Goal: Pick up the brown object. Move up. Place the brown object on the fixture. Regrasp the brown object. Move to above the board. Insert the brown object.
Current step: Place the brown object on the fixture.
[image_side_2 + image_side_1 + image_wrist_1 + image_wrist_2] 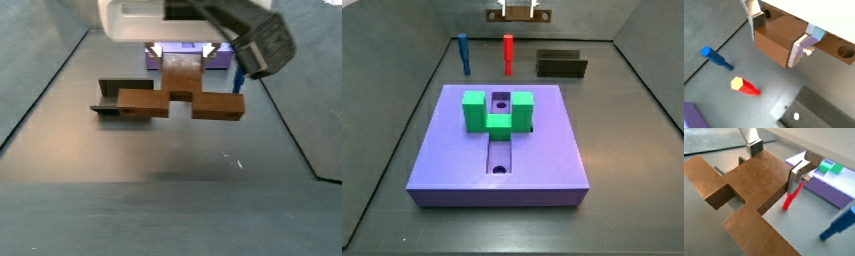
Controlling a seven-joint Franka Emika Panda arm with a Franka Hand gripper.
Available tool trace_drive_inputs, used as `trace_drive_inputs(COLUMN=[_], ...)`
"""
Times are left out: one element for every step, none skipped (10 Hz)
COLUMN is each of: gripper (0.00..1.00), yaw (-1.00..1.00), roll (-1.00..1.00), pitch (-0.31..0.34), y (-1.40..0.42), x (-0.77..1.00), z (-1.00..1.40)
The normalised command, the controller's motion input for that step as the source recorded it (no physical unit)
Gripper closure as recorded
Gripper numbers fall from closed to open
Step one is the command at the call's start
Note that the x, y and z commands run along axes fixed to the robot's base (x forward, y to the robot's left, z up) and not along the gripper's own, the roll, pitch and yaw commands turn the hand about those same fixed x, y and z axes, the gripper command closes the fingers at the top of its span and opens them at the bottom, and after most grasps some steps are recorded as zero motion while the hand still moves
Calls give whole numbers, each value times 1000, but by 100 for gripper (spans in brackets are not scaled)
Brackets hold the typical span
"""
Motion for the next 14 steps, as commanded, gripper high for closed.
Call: trace_drive_inputs(gripper=[100, 100, 100, 100, 100, 100, 100, 100, 100, 100, 100, 100, 100, 100], yaw=[-194, -189, -174, -146, -131, -123, -69, -74, -71, 0, 0, -57, 0, 0], roll=[-994, -991, -969, -937, -869, -734, -469, -443, -414, -26, 0, 0, 0, 0], pitch=[89, 89, 49, 0, 0, 0, -40, -34, -34, 0, 0, 0, 0, 0], y=[0, 0, 0, 0, 0, -14, -3, -20, -37, 0, 0, -174, -443, -426], x=[771, 777, 729, 714, 729, 717, 520, 543, 546, 0, 0, 366, 763, 803], z=[0, 0, 0, 0, 0, 0, 0, 0, 0, 0, -26, -254, -251, -263])
